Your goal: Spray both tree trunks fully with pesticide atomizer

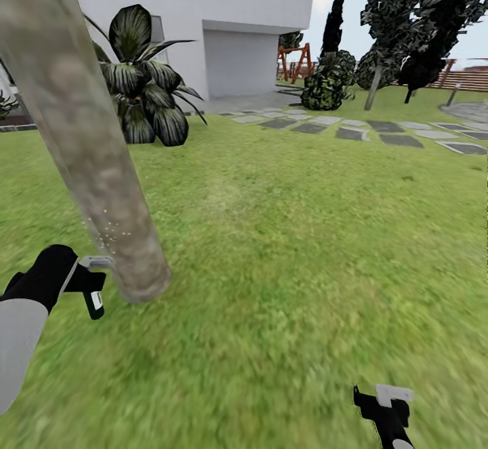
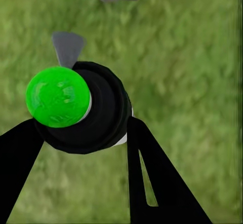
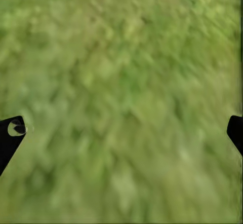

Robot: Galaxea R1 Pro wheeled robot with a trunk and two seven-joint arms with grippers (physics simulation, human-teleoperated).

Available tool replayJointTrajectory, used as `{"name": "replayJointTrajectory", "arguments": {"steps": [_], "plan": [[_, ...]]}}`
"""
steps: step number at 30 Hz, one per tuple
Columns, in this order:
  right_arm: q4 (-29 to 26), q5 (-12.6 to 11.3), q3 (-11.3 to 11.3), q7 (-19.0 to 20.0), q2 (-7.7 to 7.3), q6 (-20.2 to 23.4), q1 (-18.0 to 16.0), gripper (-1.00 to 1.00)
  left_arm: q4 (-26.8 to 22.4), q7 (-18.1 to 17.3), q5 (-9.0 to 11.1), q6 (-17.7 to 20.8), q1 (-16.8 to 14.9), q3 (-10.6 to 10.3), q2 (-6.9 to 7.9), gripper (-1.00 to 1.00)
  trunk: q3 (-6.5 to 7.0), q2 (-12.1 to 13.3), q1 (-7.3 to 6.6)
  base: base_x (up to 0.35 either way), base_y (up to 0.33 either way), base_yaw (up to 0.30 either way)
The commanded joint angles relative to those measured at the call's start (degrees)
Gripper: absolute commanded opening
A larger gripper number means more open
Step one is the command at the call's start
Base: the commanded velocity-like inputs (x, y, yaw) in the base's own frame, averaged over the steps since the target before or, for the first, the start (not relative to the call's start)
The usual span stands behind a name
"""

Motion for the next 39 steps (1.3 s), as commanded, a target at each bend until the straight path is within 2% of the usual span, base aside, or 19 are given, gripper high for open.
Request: {"name": "replayJointTrajectory", "arguments": {"steps": [1, 14, 28, 39], "plan": [[0.0, -0.5, 0.5, -0.1, 0.0, -0.1, 0.0, 1.0, -0.1, -0.5, -0.6, 0.2, 0.0, 0.2, -0.03, -1.0, -0.05, 0.0, -0.01, 0.0, -0.274, 0.0], [0.0, -0.5, 0.5, -0.1, 0.0, -0.1, 0.0, 1.0, -0.1, -0.5, -0.6, 0.3, 0.0, 0.0, -0.03, -1.0, -0.05, 0.0, -0.01, 0.0, -0.274, 0.007], [-0.1, -0.5, 0.5, -0.1, 0.0, -0.2, 0.0, 1.0, -0.1, -0.5, -0.6, 0.2, 0.0, 0.2, -0.03, -1.0, -0.05, 0.0, -0.01, 0.176, -0.229, 0.247], [-0.1, -0.5, 0.5, -0.1, 0.0, -0.1, 0.0, 1.0, -0.1, -0.5, -0.6, 0.2, 0.0, 0.2, -0.12, -1.0, -0.05, 0.0, -0.01, 0.107, -0.246, 0.027]]}}
